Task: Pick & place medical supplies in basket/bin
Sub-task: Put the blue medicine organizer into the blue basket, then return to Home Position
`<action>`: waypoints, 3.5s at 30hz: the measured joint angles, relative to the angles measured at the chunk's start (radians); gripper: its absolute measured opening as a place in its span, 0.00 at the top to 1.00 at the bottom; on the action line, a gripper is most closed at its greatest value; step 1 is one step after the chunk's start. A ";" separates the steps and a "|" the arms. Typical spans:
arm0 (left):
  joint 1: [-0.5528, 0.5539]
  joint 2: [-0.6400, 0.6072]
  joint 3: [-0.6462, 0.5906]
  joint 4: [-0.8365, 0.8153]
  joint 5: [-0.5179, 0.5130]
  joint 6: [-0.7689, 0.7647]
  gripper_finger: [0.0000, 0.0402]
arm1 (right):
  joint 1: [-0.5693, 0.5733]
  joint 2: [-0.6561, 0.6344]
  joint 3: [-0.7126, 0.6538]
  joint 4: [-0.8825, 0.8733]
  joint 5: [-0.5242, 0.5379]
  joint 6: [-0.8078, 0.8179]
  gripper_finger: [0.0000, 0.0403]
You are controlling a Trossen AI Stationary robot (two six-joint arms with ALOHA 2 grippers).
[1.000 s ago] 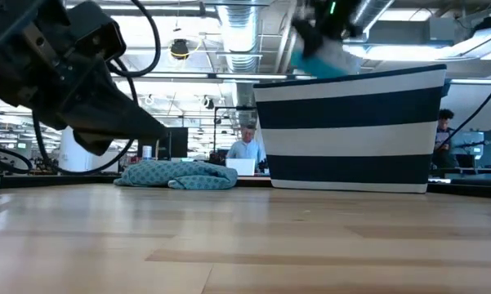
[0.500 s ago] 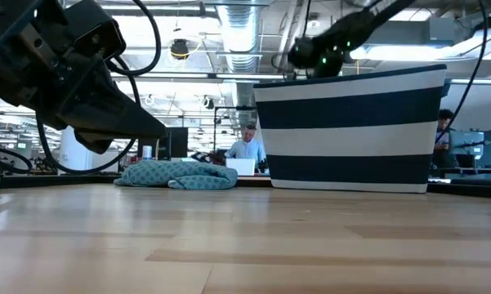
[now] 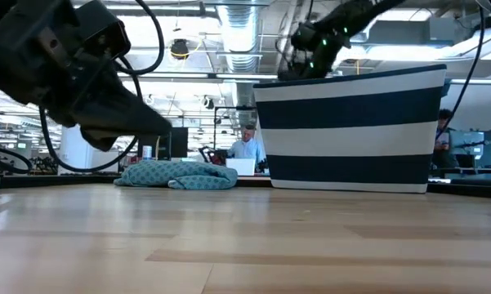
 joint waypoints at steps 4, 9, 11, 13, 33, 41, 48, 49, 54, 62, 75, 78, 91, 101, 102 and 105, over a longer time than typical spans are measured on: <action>0.018 -0.016 0.000 0.000 -0.004 -0.003 1.00 | 0.021 -0.003 0.087 -0.020 0.004 -0.003 0.50; 0.034 -0.019 0.000 0.003 -0.004 -0.026 1.00 | 0.037 0.008 0.086 -0.081 0.014 -0.035 0.49; 0.033 -0.019 0.000 0.001 -0.004 -0.028 1.00 | 0.039 0.005 0.087 -0.105 0.047 -0.037 0.48; 0.033 -0.021 0.000 0.006 -0.003 -0.013 1.00 | 0.039 -0.013 0.107 -0.173 0.057 -0.040 0.48; 0.014 -0.940 0.000 -0.662 -0.368 0.420 1.00 | 0.611 -0.577 0.135 -0.574 0.067 -0.090 0.60; -0.022 -1.340 -0.013 -1.067 -0.338 0.362 1.00 | 0.903 -1.011 -0.549 -0.141 0.101 -0.091 0.65; -0.025 -1.492 -0.245 -0.830 -0.162 0.444 1.00 | 0.995 -1.349 -1.079 0.357 0.103 -0.140 0.66; -0.025 -1.499 -0.292 -0.754 -0.118 0.469 1.00 | 1.001 -1.388 -1.135 0.410 0.101 -0.149 0.66; -0.025 -1.505 -0.439 -0.444 -0.009 0.609 1.00 | 1.007 -1.556 -1.354 0.660 0.102 -0.188 0.66; -0.023 -1.506 -0.415 -0.327 0.007 0.758 1.00 | 1.006 -1.784 -1.532 0.718 0.102 -0.136 0.66; -0.018 -1.505 -0.441 -0.392 0.056 0.720 1.00 | 1.005 -1.798 -1.610 0.725 0.103 -0.081 0.66; 0.005 -1.499 -0.441 -0.394 0.055 0.700 1.00 | 1.005 -1.797 -1.610 0.725 0.105 -0.081 0.65; 0.280 -1.498 -0.442 -0.442 0.149 0.756 1.00 | 1.005 -1.797 -1.611 0.725 0.105 -0.081 0.67; 0.484 -1.499 -0.444 -0.517 0.390 0.666 1.00 | 1.005 -1.797 -1.611 0.724 0.105 -0.081 0.66; 0.497 -1.499 -0.444 -0.505 0.398 0.680 1.00 | 1.005 -1.797 -1.611 0.724 0.105 -0.081 0.66; 0.533 -1.500 -0.444 -0.477 0.451 0.716 1.00 | 1.005 -1.797 -1.612 0.724 0.105 -0.081 0.66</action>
